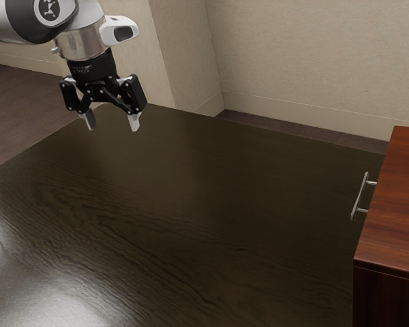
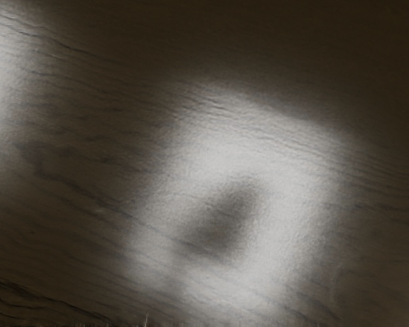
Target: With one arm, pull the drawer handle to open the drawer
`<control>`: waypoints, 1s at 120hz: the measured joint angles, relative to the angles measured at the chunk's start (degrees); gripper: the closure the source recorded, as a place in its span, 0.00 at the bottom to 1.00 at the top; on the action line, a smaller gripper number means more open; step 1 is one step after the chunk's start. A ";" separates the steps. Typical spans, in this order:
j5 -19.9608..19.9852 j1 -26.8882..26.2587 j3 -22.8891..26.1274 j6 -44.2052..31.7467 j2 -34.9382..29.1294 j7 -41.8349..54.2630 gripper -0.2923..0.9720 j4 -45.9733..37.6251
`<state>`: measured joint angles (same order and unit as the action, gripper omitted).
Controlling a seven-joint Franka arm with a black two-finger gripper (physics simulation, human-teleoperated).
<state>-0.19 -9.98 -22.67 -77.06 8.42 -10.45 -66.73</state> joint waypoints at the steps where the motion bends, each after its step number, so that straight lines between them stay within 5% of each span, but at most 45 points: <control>1: 0.00 0.00 0.00 0.01 -0.01 -0.05 0.23 0.00; 38: 0.25 0.48 3.52 0.76 -6.08 -1.68 0.23 9.51; 63: -0.59 -2.83 3.61 0.88 -6.51 -2.43 0.23 9.99; 89: -1.17 -0.38 3.75 0.87 -6.54 -2.85 0.23 9.93; 111: -0.48 1.05 4.46 0.97 -6.00 -3.13 0.23 7.66; 120: -0.50 -0.05 7.69 -0.02 -13.21 -3.28 0.23 -3.01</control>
<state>-0.68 -10.03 -14.98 -77.08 -4.80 -13.73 -69.74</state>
